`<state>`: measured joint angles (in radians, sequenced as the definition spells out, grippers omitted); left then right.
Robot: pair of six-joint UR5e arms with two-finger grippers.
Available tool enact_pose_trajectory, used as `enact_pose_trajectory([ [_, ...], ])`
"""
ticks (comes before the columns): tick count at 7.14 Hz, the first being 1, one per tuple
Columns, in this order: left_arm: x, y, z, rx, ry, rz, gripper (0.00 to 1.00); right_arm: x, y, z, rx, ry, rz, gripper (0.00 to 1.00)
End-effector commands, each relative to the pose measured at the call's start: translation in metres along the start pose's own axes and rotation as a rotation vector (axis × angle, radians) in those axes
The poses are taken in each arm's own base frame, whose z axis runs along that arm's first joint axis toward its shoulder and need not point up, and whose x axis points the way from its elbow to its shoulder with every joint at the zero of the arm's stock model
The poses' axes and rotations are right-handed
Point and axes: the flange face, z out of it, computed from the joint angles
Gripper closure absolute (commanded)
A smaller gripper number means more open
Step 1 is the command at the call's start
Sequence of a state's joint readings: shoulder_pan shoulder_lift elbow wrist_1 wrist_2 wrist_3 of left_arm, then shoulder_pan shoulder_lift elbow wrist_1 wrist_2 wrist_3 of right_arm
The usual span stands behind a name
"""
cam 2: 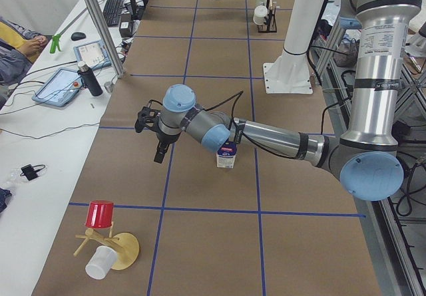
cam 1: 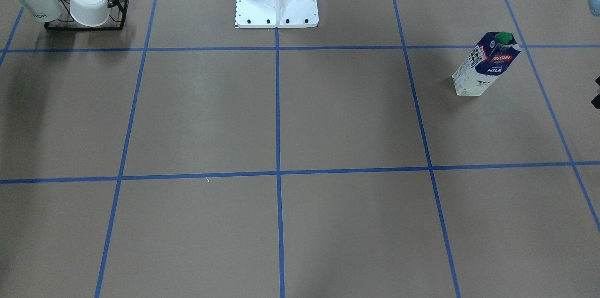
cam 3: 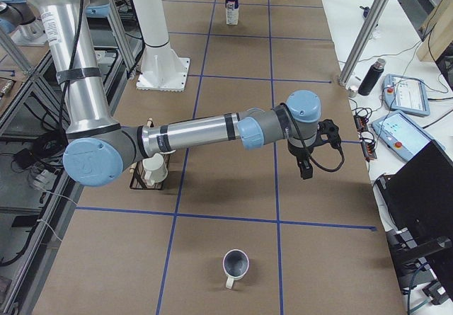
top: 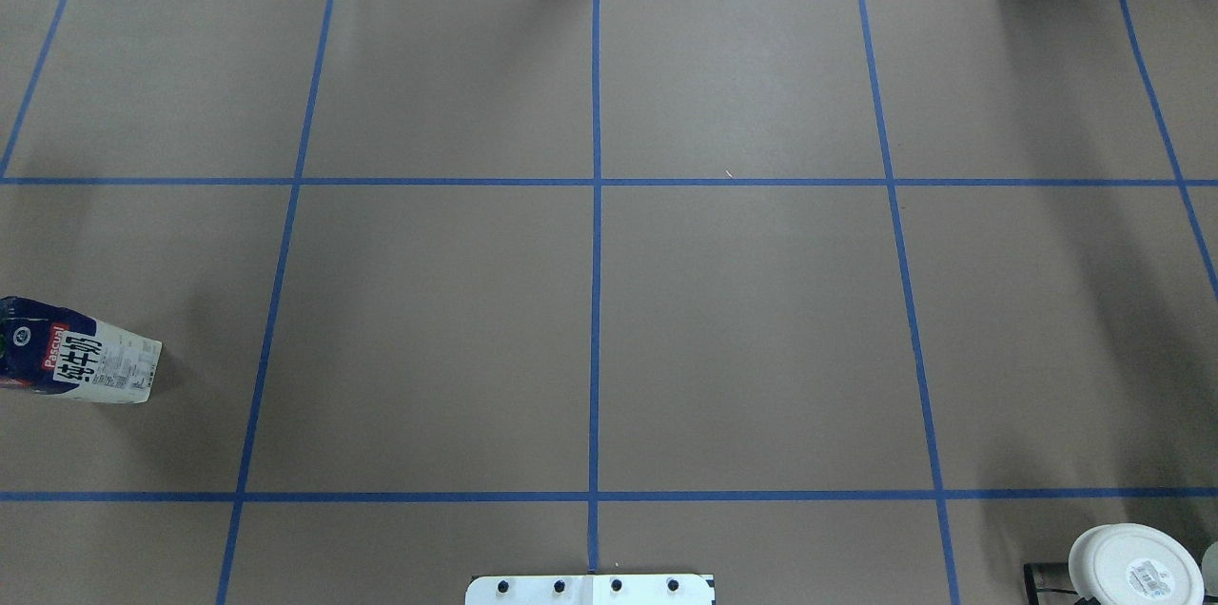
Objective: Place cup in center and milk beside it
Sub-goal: 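Grasp the white mug by its rim with the right gripper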
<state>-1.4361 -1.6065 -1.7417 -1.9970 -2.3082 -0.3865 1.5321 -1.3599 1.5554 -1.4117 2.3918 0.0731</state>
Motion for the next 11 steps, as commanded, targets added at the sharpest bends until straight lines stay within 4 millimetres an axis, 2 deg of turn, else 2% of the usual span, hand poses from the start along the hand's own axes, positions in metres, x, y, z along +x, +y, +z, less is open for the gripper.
enact_pose_trajectory([
  [1, -0.002, -0.001, 0.002, 0.003, 0.008, -0.006, 0.01, 0.013, 0.009, 0.007, -0.009, 0.003, 0.008, 0.00],
  [3, -0.001, 0.005, -0.002, 0.020, 0.022, 0.011, 0.01, 0.020, 0.023, 0.012, -0.008, 0.008, 0.020, 0.00],
  [4, -0.005, 0.015, 0.000, 0.021, 0.025, -0.009, 0.02, 0.025, 0.031, 0.015, 0.040, 0.017, -0.030, 0.00],
  [5, -0.006, 0.010, 0.003, 0.031, 0.028, -0.005, 0.02, 0.032, 0.042, 0.017, 0.062, 0.047, -0.046, 0.00],
  [6, -0.009, 0.012, 0.006, 0.020, 0.023, -0.014, 0.02, 0.036, 0.057, 0.020, 0.065, 0.044, -0.056, 0.00],
  [7, -0.017, 0.015, 0.013, 0.005, 0.018, -0.030, 0.02, 0.054, 0.092, 0.031, 0.072, 0.083, -0.054, 0.00],
  [8, -0.019, 0.015, 0.015, 0.002, 0.013, -0.036, 0.02, 0.093, 0.126, 0.036, 0.070, 0.137, -0.022, 0.00],
  [9, -0.021, 0.014, 0.018, -0.002, 0.009, -0.041, 0.02, 0.131, 0.159, 0.047, 0.030, 0.116, 0.051, 0.00],
  [10, -0.021, 0.012, 0.020, -0.003, 0.010, -0.038, 0.02, 0.164, 0.179, 0.046, 0.011, 0.168, 0.054, 0.00],
  [11, -0.023, 0.013, 0.022, -0.008, 0.007, -0.044, 0.02, 0.201, 0.191, 0.050, -0.043, 0.157, 0.122, 0.00],
])
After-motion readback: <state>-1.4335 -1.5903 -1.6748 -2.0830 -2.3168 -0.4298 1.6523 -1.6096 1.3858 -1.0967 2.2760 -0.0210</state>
